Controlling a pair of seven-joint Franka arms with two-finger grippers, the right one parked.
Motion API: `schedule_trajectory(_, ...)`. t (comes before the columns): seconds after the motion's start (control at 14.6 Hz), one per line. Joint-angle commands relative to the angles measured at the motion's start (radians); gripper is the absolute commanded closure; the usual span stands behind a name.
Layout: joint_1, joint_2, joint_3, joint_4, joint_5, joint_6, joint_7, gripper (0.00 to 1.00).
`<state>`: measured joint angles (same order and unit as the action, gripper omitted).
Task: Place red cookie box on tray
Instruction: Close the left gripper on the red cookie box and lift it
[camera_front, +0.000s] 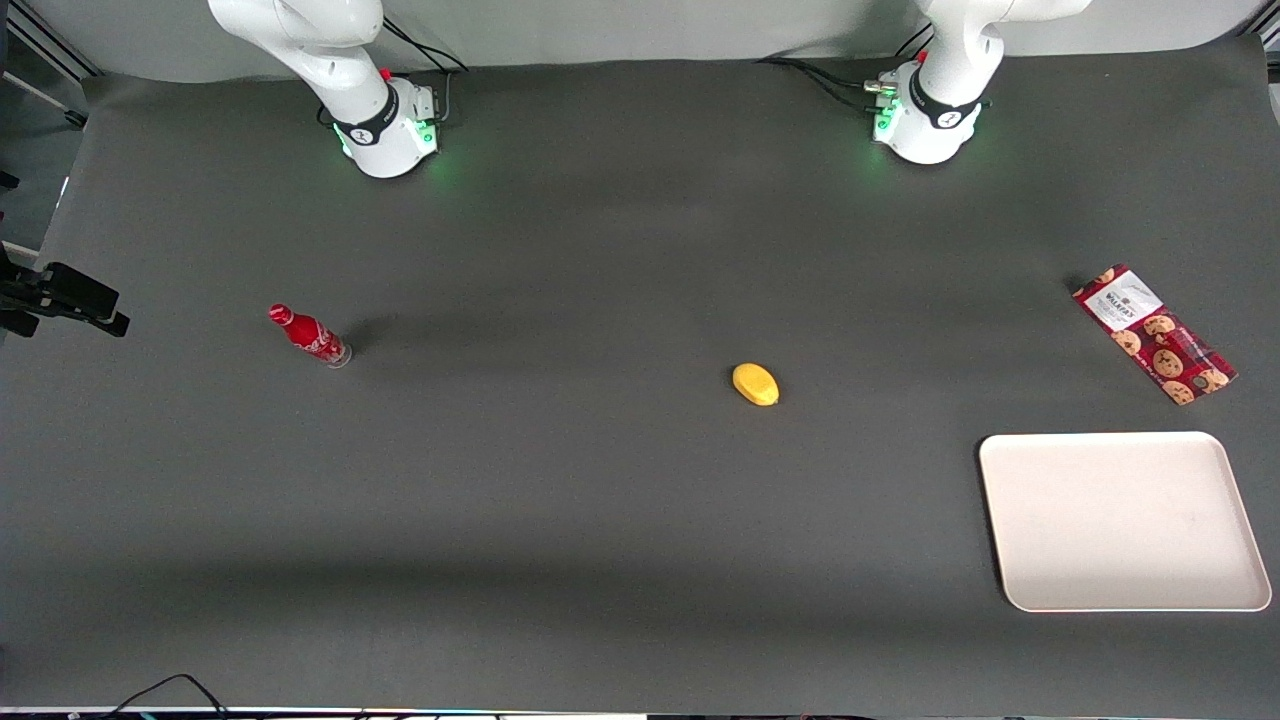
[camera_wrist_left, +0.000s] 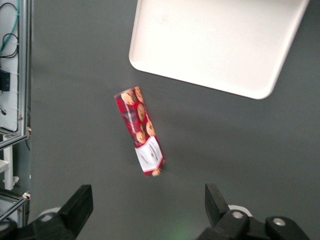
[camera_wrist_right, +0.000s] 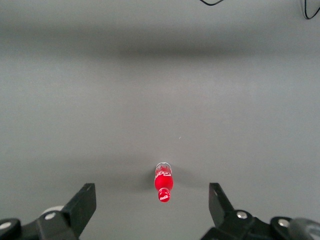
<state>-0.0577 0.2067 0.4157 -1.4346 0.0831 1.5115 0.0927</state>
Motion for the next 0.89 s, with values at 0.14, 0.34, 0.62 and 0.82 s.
schedule_trajectory(0.14,0.038,0.123,0.121,-0.132,-0.039,0.227,0.097,0.0)
schedule_trajectory(0.34,0.045,0.114,0.161,-0.341,-0.077,0.406,0.101,0.0)
schedule_trajectory(0.62,0.047,0.117,0.173,-0.525,-0.178,0.599,0.108,0.0)
schedule_trajectory(0.82,0.047,0.117,0.173,-0.625,-0.2,0.712,0.11,0.0)
